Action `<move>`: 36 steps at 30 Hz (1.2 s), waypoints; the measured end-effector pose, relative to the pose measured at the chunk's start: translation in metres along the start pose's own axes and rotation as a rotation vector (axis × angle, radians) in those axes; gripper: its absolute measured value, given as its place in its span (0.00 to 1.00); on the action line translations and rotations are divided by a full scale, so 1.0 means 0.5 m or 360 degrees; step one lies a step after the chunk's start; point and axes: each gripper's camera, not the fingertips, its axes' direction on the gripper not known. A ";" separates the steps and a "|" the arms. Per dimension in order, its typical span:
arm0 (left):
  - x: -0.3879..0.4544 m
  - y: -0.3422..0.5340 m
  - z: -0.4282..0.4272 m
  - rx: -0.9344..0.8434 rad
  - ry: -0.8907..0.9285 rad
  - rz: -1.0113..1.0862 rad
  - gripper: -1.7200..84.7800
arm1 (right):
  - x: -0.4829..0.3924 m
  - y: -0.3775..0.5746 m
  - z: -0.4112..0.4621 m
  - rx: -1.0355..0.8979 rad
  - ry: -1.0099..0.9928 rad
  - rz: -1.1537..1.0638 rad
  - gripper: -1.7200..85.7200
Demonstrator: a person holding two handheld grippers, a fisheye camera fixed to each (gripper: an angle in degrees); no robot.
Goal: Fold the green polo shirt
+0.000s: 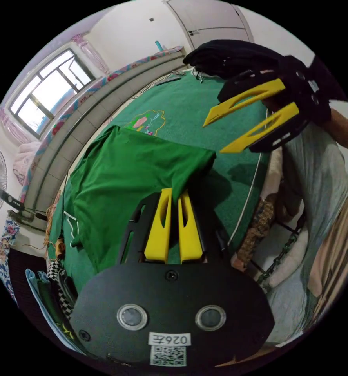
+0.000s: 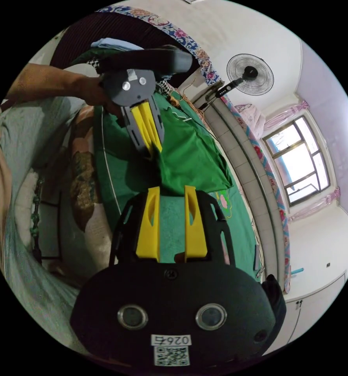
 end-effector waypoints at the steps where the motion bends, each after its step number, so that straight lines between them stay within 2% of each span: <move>1: -0.011 0.003 0.004 0.0026 0.0055 -0.0044 0.03 | -0.008 -0.004 0.005 -0.0014 0.0010 -0.0024 0.11; 4: -0.037 0.012 0.010 0.0095 0.0191 -0.0143 0.03 | -0.036 -0.025 0.029 -0.0072 0.0036 -0.0132 0.14; 7: -0.054 0.025 0.008 0.0188 0.0283 -0.0213 0.05 | -0.066 -0.057 0.060 -0.0112 0.0207 -0.0266 0.15; 13: -0.027 0.063 -0.030 0.0371 0.0378 -0.0179 0.17 | -0.037 -0.094 0.059 -0.0117 0.0368 -0.0177 0.01; 15: 0.006 0.070 -0.041 0.0405 0.0268 -0.0102 0.18 | -0.005 -0.099 0.035 -0.0083 0.0316 -0.0081 0.01; 19: 0.086 0.049 -0.029 0.0415 -0.0266 -0.0001 0.22 | 0.066 -0.113 -0.008 -0.0001 0.0142 0.0110 0.00; 20: 0.092 0.042 -0.025 0.0409 -0.0318 -0.0004 0.22 | 0.079 -0.118 -0.016 0.0015 0.0114 0.0135 0.00; 23: 0.108 0.007 0.010 0.0264 -0.0462 0.0011 0.21 | 0.101 -0.130 -0.033 0.0033 0.0085 0.0158 0.00; 26: 0.120 -0.018 0.059 0.0014 -0.0596 0.0048 0.13 | 0.118 -0.143 -0.053 0.0055 0.0100 0.0154 0.00; 28: 0.124 -0.028 0.091 -0.0175 -0.0812 0.0077 0.08 | 0.132 -0.152 -0.066 0.0068 0.0110 0.0153 0.00; 36: 0.061 0.032 0.094 -0.0604 -0.0975 -0.0064 0.05 | 0.219 -0.171 -0.111 0.0038 0.0018 0.0184 0.00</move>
